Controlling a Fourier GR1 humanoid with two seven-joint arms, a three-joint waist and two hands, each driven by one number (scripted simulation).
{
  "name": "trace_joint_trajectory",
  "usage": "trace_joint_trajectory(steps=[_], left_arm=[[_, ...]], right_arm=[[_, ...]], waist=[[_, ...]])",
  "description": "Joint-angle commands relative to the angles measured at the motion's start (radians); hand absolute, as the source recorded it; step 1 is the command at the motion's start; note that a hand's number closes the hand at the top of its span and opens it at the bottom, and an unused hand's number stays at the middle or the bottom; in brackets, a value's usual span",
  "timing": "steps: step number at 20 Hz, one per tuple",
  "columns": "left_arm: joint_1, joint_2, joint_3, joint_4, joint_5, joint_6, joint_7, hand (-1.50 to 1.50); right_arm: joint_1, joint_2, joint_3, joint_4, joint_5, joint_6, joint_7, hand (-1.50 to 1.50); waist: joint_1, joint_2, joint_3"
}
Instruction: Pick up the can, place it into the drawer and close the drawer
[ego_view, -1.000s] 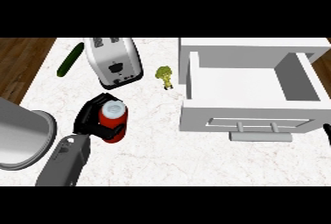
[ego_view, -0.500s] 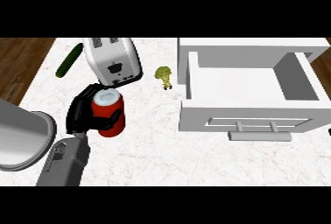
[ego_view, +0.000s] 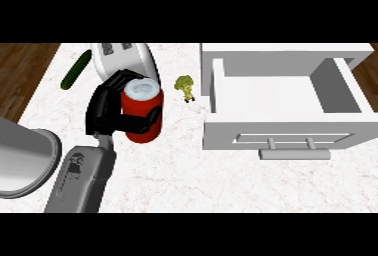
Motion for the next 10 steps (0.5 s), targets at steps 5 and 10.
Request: trace_joint_trajectory(steps=[5,10], left_arm=[[-0.123,-0.006,-0.146,-0.12,-0.005,0.125,0.243,1.5],[-0.378,-0.006,-0.192,-0.027,-0.024,0.247,0.349,1.5]], right_arm=[[0.003,0.017,-0.009,0.003,0.007,0.009,-0.008,-1.5],[-0.031,-0.005,-0.022,0.008,0.001,0.006,0.021,-1.5]], waist=[[-0.002,0.001,0.0],[-0.009,0.002,0.0]])
